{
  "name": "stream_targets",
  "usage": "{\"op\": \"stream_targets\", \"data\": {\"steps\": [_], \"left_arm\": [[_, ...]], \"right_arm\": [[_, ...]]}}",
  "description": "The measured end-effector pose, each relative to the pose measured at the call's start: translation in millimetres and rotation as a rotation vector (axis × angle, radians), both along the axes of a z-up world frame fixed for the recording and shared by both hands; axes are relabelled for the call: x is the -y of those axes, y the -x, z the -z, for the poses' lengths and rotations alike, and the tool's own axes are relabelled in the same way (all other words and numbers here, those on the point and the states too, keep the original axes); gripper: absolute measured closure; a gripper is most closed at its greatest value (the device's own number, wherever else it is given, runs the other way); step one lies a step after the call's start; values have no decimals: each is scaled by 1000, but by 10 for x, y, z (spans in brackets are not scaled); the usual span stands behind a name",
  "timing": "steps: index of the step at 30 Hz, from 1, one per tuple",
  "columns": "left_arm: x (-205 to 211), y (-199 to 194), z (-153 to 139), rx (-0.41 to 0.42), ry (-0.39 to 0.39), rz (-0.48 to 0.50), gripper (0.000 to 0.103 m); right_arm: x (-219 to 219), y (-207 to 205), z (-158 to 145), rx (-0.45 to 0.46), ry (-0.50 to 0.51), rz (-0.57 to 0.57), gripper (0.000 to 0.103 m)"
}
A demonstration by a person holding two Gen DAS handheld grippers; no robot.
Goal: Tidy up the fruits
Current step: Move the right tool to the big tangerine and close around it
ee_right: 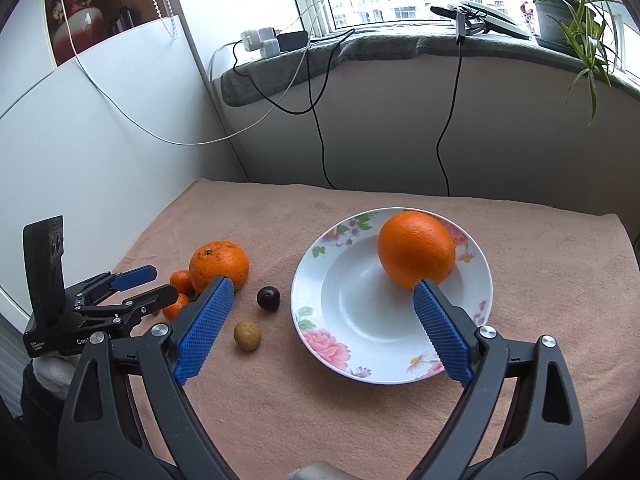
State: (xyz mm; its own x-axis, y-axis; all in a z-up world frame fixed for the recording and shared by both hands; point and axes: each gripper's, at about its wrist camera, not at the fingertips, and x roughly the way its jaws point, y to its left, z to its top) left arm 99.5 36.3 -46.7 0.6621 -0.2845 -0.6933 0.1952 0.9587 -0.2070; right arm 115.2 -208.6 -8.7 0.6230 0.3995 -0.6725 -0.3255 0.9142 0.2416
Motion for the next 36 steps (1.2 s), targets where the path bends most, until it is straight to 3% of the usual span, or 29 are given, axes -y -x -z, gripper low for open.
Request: {"op": "stream_targets", "data": {"steps": [15,36], "left_arm": [[24,-181,109,-21,-4,32,27],[42,-350,188,-38,-29,82,27]], "right_arm": [[-761,-384,207,-126,-57,-178,9],[-1334,-740,579,-266,-26,-307,13]]}}
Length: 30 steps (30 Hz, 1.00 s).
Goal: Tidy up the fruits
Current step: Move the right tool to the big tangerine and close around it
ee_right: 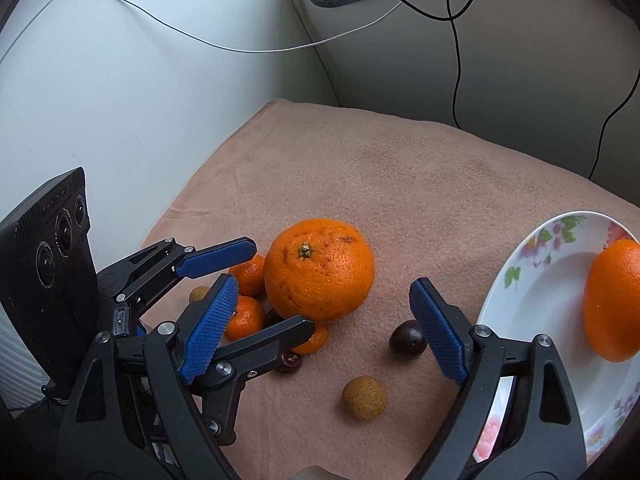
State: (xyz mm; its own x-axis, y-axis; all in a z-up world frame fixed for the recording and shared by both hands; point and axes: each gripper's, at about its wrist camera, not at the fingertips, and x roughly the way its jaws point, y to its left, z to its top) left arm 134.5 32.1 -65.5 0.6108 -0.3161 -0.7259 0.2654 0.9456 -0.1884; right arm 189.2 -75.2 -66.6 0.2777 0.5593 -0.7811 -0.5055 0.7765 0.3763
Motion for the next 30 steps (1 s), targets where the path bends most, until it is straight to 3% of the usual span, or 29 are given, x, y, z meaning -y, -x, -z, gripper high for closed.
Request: {"op": "stream_targets", "data": {"steps": [5,7,12,30], "left_arm": [[21,-40,30,-8,-3,7,27],[32,-55,41,-12,-2,12,28],[24,-103,71,-25,14,17,31],[36,-97,95,-15,0,9,36]], "right_arm": [[-99,-35,82,-20,8,-15,14],[-132,-41,122,-38,6,-25,22],[-176,-73,199,-70,1,-29,26],[-173,-64,189,-59,9,-4,34]]}}
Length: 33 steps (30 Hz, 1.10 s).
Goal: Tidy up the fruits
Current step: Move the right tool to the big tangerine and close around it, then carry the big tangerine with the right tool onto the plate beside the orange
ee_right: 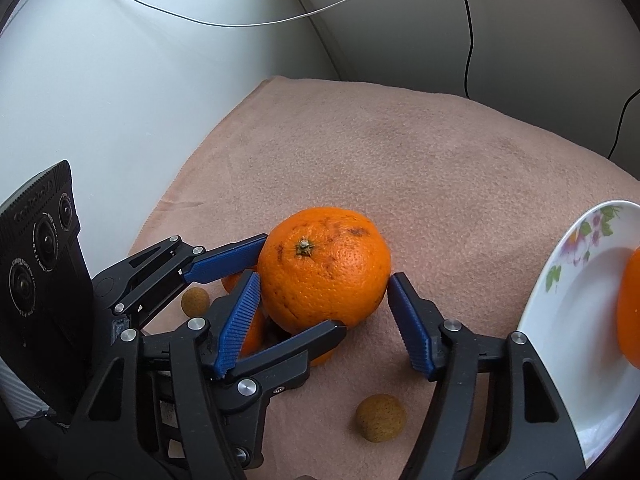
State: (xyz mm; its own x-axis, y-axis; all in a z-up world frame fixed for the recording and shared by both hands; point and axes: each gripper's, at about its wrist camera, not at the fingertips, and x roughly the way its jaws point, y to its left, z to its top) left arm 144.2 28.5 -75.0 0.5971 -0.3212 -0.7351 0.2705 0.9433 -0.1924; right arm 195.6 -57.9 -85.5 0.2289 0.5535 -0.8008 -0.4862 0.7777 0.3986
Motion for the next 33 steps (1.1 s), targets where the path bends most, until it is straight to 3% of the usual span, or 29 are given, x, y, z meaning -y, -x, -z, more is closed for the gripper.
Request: {"op": "stream_targets", "data": {"steps": [21,33], "left_arm": [[72,170,-228,64,9,-21,36],[362,338,-419,121,14,11,36]], "right_arm": [[180,179,-282,67,-41,25,35],[580,411,-514,116,-58,79,35]]}}
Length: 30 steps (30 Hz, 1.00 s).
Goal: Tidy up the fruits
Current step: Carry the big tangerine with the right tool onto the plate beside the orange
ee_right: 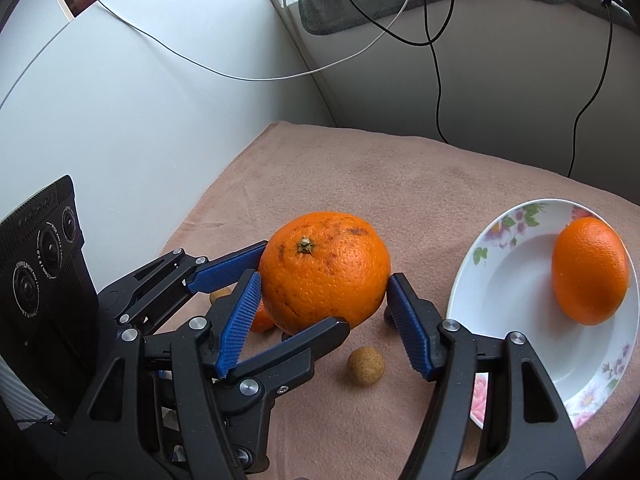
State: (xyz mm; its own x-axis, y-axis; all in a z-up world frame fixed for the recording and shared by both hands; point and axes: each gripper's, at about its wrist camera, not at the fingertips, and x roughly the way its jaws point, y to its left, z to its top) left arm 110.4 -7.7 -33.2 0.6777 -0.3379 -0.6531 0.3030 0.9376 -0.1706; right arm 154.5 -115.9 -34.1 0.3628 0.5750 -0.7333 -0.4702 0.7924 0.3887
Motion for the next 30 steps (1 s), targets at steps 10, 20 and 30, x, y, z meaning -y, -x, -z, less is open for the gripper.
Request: {"op": "stream_targets", "data": {"steps": [10,20,30], "left_arm": [[462,99,-41,7,-4,82,36],[936,50,25,-20,4,157,36],[1249,-32,145,-57,-6,201,36]], "right_arm": [[545,168,-17,8,-11,84,35],[1117,180,54,-15,-25,171,35],[1412,188,169,-44,-31,223,37]]}}
